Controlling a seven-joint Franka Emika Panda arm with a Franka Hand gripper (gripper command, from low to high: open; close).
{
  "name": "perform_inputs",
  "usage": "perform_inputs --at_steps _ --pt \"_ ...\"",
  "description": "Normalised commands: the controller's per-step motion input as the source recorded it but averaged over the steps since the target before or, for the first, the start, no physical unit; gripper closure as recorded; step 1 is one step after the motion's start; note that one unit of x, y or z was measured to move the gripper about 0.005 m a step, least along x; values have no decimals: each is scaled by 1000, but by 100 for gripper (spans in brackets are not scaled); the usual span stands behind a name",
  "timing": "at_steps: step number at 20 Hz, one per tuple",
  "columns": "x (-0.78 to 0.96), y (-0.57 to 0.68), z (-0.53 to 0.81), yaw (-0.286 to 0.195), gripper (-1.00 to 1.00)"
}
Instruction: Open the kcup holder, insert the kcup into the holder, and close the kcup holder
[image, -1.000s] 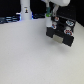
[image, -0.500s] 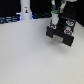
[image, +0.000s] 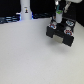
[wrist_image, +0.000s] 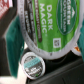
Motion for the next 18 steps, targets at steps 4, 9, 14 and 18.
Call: perform_inputs --at_steps 4,9,14,18 --pt "195 400 -29 45 100" --pt "208 104 -87 13 100" --pt "134 14 7 -3 100" --pt "471 4 218 0 100"
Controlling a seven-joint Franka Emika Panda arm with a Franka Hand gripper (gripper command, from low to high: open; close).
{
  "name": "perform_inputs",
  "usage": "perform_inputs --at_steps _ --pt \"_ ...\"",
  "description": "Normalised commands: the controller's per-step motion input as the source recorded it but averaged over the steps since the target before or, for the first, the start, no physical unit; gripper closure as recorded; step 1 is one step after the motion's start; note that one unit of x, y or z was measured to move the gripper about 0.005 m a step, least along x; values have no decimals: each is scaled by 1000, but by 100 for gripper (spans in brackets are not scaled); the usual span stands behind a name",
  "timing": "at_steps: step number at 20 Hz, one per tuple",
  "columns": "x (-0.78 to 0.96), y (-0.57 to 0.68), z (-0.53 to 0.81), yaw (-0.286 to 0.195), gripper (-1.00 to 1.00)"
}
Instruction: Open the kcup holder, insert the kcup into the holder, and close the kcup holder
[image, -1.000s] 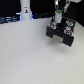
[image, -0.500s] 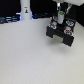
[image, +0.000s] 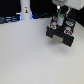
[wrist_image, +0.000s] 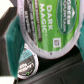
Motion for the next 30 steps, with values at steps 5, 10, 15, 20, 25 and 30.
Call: perform_inputs --at_steps 5,10,15,20,25,30 --pt "617 18 253 -13 100" --pt "207 79 57 -12 100" --pt "35 45 -119 14 100" --pt "25 44 -6 3 100" --pt "66 95 9 15 100" --pt "47 71 -75 28 100"
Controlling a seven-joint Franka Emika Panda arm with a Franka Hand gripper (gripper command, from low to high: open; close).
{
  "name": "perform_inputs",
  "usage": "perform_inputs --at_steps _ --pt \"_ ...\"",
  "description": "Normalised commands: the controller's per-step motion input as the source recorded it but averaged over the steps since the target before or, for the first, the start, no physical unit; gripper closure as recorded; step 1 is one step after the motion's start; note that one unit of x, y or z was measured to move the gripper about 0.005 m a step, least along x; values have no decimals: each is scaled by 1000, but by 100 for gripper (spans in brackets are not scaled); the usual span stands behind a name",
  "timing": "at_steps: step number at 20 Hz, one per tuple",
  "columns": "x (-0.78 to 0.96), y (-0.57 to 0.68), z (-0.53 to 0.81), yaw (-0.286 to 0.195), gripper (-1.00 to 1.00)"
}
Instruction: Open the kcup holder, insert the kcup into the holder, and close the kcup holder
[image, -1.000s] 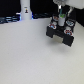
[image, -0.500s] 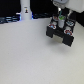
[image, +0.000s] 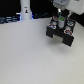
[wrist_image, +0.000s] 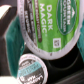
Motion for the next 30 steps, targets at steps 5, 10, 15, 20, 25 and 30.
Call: perform_inputs --at_steps 5,10,15,20,25,30 --pt "76 106 -146 52 100" --pt "104 102 -149 29 100" --pt "107 128 -103 37 100" --pt "108 147 65 58 -100" --pt "138 80 231 83 -100" --pt "220 -72 475 97 -100"
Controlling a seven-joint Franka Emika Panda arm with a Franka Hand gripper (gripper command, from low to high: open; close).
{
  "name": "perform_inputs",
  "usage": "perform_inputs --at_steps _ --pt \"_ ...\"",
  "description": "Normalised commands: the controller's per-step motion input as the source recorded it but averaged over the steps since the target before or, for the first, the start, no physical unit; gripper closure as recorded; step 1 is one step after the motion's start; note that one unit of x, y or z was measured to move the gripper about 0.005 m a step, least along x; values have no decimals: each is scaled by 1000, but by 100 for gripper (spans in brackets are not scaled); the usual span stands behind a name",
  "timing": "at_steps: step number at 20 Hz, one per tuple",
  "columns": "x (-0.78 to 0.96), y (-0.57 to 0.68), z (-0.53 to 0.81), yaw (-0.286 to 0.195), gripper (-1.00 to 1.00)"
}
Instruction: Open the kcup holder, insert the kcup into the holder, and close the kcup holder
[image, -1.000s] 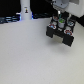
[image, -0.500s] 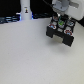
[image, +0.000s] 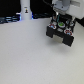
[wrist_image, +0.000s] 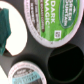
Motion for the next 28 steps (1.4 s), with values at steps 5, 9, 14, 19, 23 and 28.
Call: perform_inputs --at_steps 5,9,14,19,23,28 --pt "346 -296 542 95 -100" --pt "411 -406 446 87 -100" --pt "562 -451 346 41 -100" --pt "640 -447 261 26 -100" --pt "749 -389 195 8 -100" --pt "697 -371 62 29 -100"
